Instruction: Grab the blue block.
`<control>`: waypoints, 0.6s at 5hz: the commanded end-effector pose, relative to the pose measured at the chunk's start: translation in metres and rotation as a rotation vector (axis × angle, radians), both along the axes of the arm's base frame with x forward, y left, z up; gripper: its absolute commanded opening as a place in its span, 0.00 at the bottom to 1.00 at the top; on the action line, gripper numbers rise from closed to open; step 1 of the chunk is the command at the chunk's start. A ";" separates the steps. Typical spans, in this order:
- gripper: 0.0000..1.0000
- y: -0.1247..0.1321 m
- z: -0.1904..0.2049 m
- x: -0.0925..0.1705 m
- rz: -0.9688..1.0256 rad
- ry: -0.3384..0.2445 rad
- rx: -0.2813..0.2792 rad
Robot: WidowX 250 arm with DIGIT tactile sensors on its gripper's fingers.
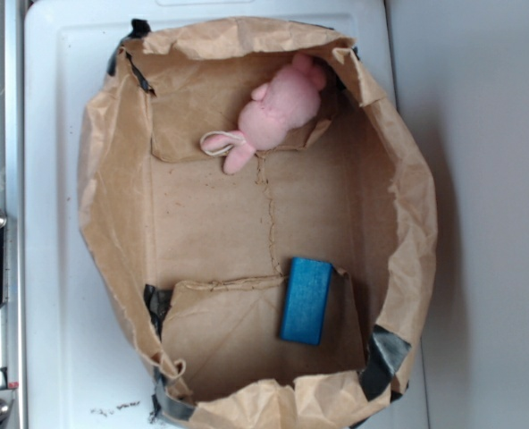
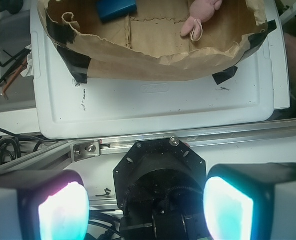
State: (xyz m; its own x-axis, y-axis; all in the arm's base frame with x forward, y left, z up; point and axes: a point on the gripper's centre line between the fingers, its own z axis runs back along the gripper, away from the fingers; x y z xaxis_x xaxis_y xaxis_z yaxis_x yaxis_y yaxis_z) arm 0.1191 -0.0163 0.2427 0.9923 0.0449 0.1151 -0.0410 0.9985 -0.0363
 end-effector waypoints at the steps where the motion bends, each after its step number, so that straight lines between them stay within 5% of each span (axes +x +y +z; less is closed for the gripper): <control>1: 1.00 0.000 0.000 0.000 0.000 0.000 0.000; 3: 1.00 0.003 -0.007 0.062 0.007 -0.025 0.050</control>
